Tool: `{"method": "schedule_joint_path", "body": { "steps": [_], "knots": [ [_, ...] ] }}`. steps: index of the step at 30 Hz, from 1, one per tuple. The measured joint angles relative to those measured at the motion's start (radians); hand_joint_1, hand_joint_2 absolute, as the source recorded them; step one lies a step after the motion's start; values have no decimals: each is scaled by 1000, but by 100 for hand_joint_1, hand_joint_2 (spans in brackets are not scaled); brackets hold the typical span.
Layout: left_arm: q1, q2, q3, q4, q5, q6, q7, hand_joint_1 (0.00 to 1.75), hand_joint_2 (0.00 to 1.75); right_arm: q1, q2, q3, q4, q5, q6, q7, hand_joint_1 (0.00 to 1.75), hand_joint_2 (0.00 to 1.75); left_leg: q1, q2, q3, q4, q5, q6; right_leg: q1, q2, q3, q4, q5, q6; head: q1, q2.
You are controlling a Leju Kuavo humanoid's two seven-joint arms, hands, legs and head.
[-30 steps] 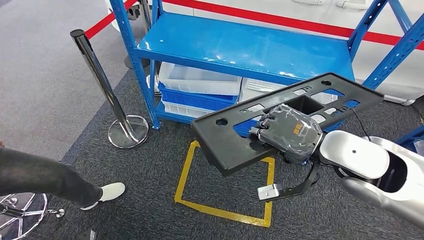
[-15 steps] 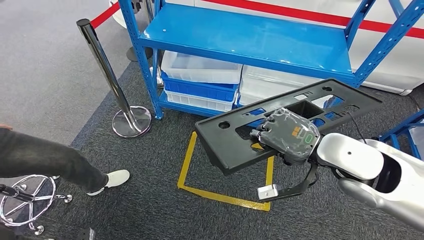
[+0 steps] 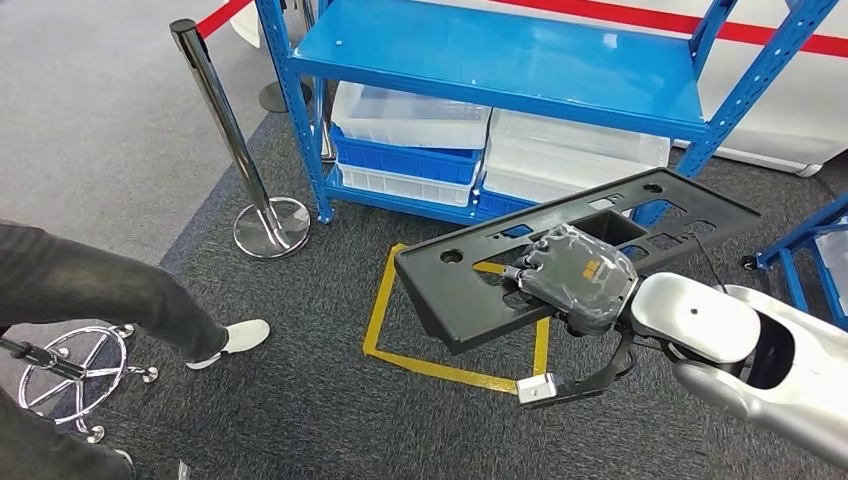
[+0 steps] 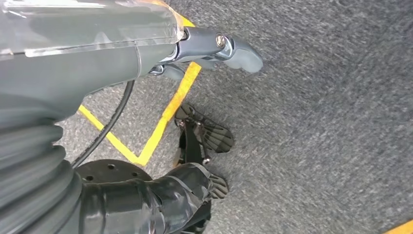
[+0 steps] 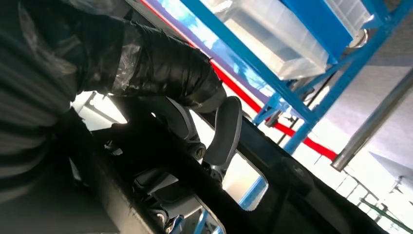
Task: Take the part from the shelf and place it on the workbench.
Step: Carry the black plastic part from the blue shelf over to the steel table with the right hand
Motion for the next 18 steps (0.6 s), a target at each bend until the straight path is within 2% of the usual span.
{"method": "schedule_joint_path", "body": {
  "steps": [1,2,4,5,6,7,8,9,11,12,13,14,15,16,17,18],
  "knots": [
    [-1,-1,0,0,4,-1,-1,0,175,1,-1,0,1,0,0,0,175,175,2,2,-8,-4,11,10,-2,2,-7,15,-23,5,1,0],
    [-2,-2,0,0,7,-2,-2,0,175,2,-2,0,1,1,1,-1,175,175,4,5,-19,-8,21,19,-4,3,-17,48,-63,10,3,0],
    [-5,-2,0,0,7,-3,-2,0,175,4,-3,0,3,5,6,-3,175,175,2,6,-42,-7,39,27,-6,6,-37,156,-154,17,6,0],
    [-5,-2,0,0,6,-3,-1,0,175,5,-2,0,3,7,9,-4,175,175,0,7,-55,-5,48,26,-7,6,-41,209,-178,19,7,0],
    [-6,-2,0,0,4,-2,-1,0,175,6,-2,0,4,8,12,-4,175,175,-1,8,-66,-3,56,26,-7,6,-35,241,-177,18,7,0],
    [-7,-2,0,0,3,-1,-1,0,175,7,-1,0,5,9,14,-5,175,175,-2,8,-78,-1,63,25,-6,7,-15,243,-157,17,7,0],
    [-8,-2,1,0,1,0,0,0,175,7,0,0,6,9,14,-5,175,175,-4,8,-87,1,70,24,-6,7,22,209,-125,12,7,0],
    [-9,-2,1,0,-1,0,0,0,175,8,0,0,6,9,14,-5,175,175,-4,8,-95,3,77,23,-4,9,66,149,-107,6,6,0],
    [-9,-3,2,1,-4,1,-1,0,175,7,1,-1,6,7,12,-5,175,175,-5,7,-104,1,93,15,4,12,152,13,-115,-6,6,0],
    [-9,-3,2,1,-5,1,-1,0,175,7,0,-1,6,6,10,-5,175,175,-3,6,-106,-5,103,9,9,14,173,-28,-128,-10,6,0],
    [-8,-3,3,1,-6,1,-1,0,175,7,-1,-2,7,4,9,-5,175,175,-1,6,-106,-13,115,2,13,14,182,-50,-129,-13,6,0],
    [-6,-3,4,1,-6,1,-1,0,175,8,-2,-2,7,4,7,-5,175,175,0,4,-107,-22,126,-4,15,13,179,-58,-118,-17,7,0],
    [-4,-2,5,1,-6,1,-1,0,175,9,-4,-2,7,4,5,-5,175,175,0,3,-110,-26,125,-9,14,10,174,-66,-103,-22,7,0],
    [-3,-2,6,1,-6,1,-1,0,175,9,-6,-2,7,4,3,-5,175,175,0,2,-117,-18,107,-13,11,6,167,-75,-89,-29,6,0],
    [-2,-1,6,2,-6,1,-2,0,175,11,-6,-2,7,4,2,-5,175,175,-1,2,-127,10,69,-16,7,3,158,-81,-75,-36,4,0],
    [-2,0,6,2,-6,1,-2,0,175,12,-7,-2,7,4,0,-6,175,175,0,2,-139,59,17,-18,5,1,147,-82,-65,-41,2,0]
  ]
}}
